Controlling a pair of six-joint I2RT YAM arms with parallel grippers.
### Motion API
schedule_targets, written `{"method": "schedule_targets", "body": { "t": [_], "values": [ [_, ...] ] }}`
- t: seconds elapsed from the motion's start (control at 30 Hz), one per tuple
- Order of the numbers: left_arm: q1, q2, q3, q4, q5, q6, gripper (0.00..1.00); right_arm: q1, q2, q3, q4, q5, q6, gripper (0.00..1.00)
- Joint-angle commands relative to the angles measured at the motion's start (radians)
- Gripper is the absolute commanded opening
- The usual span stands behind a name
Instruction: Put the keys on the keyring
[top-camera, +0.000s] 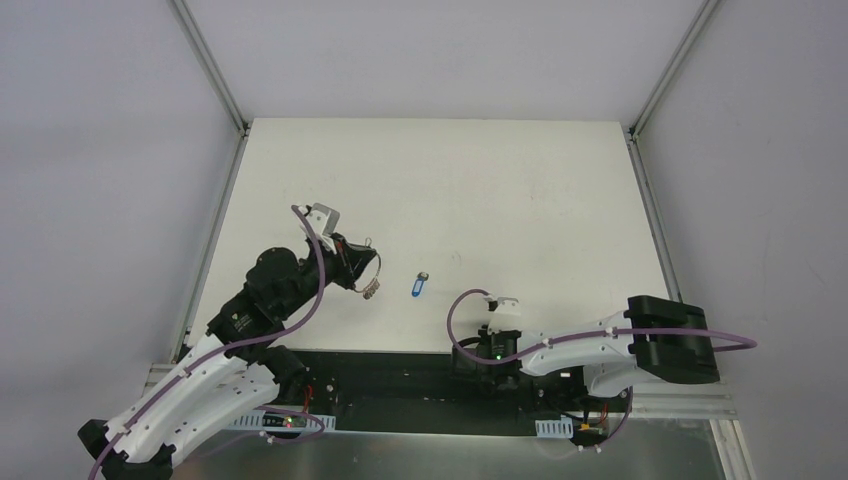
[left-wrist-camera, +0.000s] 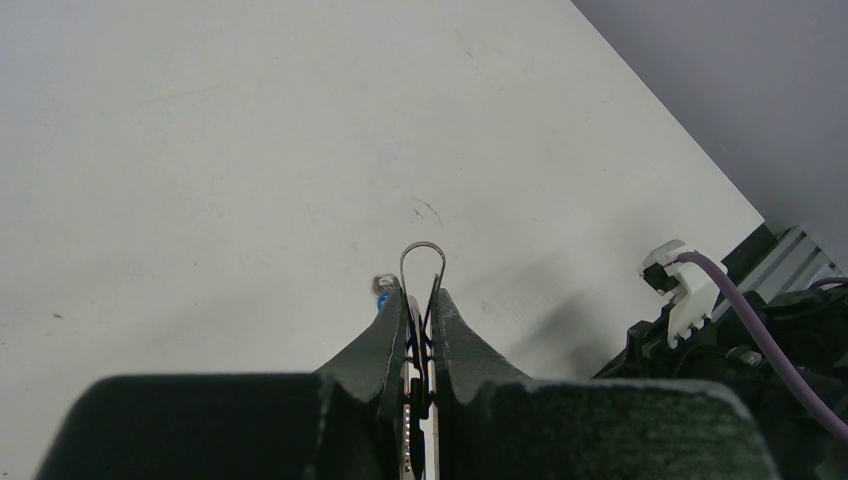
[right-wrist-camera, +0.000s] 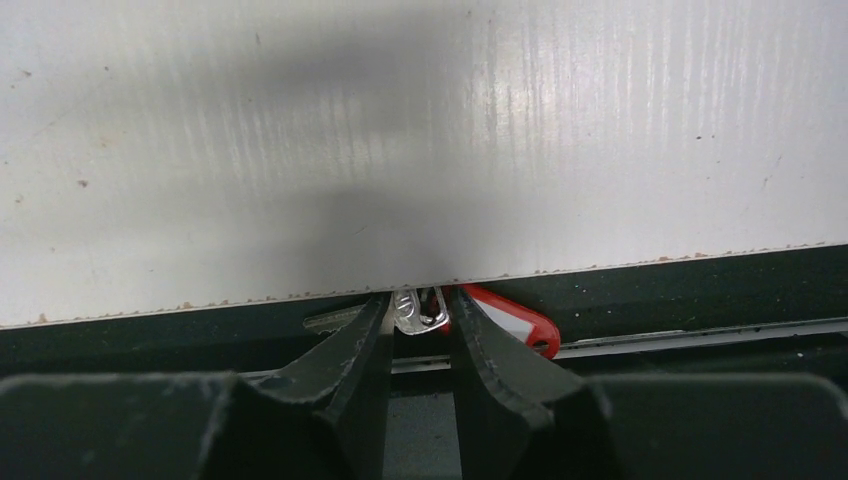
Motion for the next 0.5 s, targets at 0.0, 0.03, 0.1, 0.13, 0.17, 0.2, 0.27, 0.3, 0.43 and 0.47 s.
{"method": "schedule_targets", "body": {
  "t": [0.0,0.03,0.1,0.13,0.17,0.2,0.27,0.3,0.43,0.47],
  "values": [
    [-0.008,0.007,0.044,0.011,0.007,0.007,0.0,0.005,0.015,-0.015,-0.013,0.047,0.036,0.28],
    [-0.008,0.009,0.044,0.012,0.007,0.008,0.0,0.004,0.018,-0.015,-0.013,0.052,0.037,0.27],
    [-0.008,0.012,0.044,0.013,0.007,0.009,0.0,0.005,0.023,-0.017,-0.012,0.056,0.038,0.23],
    [-0.008,0.012,0.044,0.014,0.007,0.01,0.0,0.004,0.024,-0.016,-0.011,0.058,0.037,0.2],
    [-0.008,0.014,0.044,0.014,0.007,0.01,0.0,0.005,0.026,-0.015,-0.011,0.059,0.037,0.16],
    [-0.007,0.016,0.045,0.015,0.007,0.011,0.0,0.005,0.027,-0.015,-0.012,0.061,0.035,0.12],
    [-0.008,0.021,0.046,0.017,0.007,0.011,0.0,0.005,0.021,-0.013,-0.017,0.067,0.034,0.01],
    [-0.008,0.022,0.046,0.017,0.007,0.011,0.0,0.006,0.017,-0.009,-0.027,0.072,0.034,0.0],
    [-0.007,0.024,0.047,0.021,0.019,0.011,0.0,0.013,-0.018,0.03,-0.089,0.091,0.021,0.0],
    [-0.008,0.022,0.046,0.021,0.029,0.011,0.0,0.019,-0.033,0.042,-0.108,0.101,0.02,0.0]
  ]
}}
